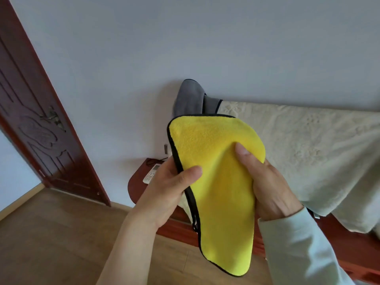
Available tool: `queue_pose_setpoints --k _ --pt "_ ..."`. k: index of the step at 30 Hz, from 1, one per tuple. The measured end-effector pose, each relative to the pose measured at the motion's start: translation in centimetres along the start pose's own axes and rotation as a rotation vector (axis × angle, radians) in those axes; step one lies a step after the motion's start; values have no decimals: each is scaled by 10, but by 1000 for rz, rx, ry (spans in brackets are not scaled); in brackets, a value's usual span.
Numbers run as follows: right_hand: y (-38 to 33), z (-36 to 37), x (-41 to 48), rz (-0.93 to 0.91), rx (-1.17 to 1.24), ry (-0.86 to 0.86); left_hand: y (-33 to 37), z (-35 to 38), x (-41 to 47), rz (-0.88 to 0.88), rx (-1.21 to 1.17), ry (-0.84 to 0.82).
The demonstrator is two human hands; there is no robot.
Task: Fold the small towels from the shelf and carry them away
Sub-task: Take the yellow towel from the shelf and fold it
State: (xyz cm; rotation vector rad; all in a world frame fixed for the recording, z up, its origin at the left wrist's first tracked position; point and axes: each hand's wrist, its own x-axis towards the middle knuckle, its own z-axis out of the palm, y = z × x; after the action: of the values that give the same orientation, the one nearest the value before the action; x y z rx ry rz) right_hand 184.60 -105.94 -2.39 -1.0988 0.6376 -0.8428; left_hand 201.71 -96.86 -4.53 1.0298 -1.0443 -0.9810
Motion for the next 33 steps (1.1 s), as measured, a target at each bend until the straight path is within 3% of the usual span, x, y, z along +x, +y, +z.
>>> queue_pose_setpoints --k 6,10,12,17,23,27,33 --pt "-2 -9 0 -17 54 11 -11 16 -7 10 314 79" --pt "3 -18 0 -57 123 -186 1 25 -5 -9 164 201" --pt "9 -21 1 -72 18 -274 5 25 -2 -56 83 236" --pt "24 -28 1 4 -130 -318 13 22 5 -82 -69 332" --pt "16 -22 -5 74 -268 -239 11 13 8 -101 -58 343" --pt "11 -19 -4 89 -149 -160 6 7 7 -131 -11 326" --pt "2 -21 -4 62 -159 -113 -4 6 1 -142 121 176"
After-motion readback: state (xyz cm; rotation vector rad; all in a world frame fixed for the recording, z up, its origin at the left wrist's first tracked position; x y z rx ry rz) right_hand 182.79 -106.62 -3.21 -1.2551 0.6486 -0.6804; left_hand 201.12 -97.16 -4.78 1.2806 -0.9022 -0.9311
